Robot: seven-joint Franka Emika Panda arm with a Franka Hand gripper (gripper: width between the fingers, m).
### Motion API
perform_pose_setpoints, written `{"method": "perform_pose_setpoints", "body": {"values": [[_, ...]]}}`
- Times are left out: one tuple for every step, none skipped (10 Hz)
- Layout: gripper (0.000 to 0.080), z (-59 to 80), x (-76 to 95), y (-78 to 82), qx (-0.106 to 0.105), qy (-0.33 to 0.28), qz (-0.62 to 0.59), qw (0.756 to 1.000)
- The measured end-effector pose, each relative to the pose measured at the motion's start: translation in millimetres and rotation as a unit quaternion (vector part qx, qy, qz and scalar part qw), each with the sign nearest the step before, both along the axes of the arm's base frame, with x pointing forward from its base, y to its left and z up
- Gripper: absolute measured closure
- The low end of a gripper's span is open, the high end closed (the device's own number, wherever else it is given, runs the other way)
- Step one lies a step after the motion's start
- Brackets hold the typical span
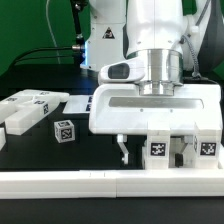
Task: Assemble chair
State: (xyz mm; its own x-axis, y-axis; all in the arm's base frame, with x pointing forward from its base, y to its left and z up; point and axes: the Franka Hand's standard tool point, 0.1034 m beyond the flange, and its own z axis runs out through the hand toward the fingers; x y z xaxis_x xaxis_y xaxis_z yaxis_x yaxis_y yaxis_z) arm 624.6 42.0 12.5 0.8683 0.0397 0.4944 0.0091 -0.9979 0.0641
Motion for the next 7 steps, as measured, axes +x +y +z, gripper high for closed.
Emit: {"method": "perform_pose_setpoints", "body": {"values": [[0.0151,-0.7,-0.4,-1.2,-0.001,0.000,0.000,1.000],[0.0285,-1.0,-0.6,-1.1,-0.001,0.000,0.000,1.000],[0.0285,-1.1,-0.6,-1.1,-0.001,0.000,0.000,1.000],[0.0424,-1.2,-0.7,-1.2,-0.001,0.001,0.000,1.000],[0.0572,-1.3,-0.7,-1.2,-0.001,0.001,0.000,1.000],[0.0572,-1.6,-1.3,-6.2,-0.003,0.001,-0.004,1.000],[0.0733,-1.4,-1.0,-8.3,-0.004,0.001,-0.005,1.000]]}}
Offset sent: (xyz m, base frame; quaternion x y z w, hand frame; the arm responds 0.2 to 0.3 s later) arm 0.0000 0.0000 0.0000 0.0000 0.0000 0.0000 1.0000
